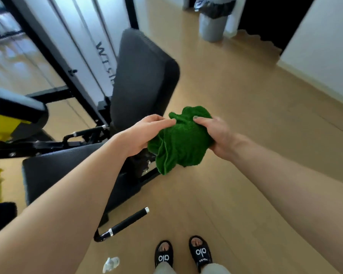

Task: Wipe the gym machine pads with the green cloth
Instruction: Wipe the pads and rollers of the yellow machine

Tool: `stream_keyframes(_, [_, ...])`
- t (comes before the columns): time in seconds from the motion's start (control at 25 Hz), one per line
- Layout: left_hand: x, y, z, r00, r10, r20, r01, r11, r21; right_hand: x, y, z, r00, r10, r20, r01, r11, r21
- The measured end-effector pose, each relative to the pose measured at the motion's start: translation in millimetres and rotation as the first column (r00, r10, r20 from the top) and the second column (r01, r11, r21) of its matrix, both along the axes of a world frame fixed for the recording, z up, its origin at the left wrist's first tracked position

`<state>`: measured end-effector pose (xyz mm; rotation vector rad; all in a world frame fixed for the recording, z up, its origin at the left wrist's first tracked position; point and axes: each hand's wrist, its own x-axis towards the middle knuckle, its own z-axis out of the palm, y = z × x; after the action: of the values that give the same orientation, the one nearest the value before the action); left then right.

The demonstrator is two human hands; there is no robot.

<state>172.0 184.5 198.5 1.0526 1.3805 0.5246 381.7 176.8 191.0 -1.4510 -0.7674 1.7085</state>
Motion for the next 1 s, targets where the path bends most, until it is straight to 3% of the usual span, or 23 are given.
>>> stream_keyframes(0.2, [106, 15, 12, 0.909, -0.417, 0.006, 0.416, 0.908, -0.05, 80, -48, 21, 0.948, -0.317, 0.006, 0.316, 0.946, 0.07])
stream_keyframes(0.4, [248, -10, 21, 0.732, -0.671, 0.119, 0.678, 0.735, -0.026, 191, -130, 41, 0.768, -0.64, 0.007, 0.638, 0.766, 0.074])
stream_keyframes(0.64, [458, -93, 46, 0.549, -0.832, 0.081, 0.832, 0.553, 0.041, 349, -260, 54, 0.511, -0.859, 0.022, 0.854, 0.511, 0.098])
stream_keyframes(0.84, [625, -191, 74, 0.271, -0.963, -0.012, 0.959, 0.268, 0.093, 473, -377, 66, 0.264, -0.963, 0.054, 0.951, 0.269, 0.152])
stream_keyframes(1.0, [729, -262, 88, 0.118, -0.988, -0.098, 0.984, 0.103, 0.144, 544, -454, 69, 0.101, -0.99, 0.097, 0.972, 0.119, 0.204])
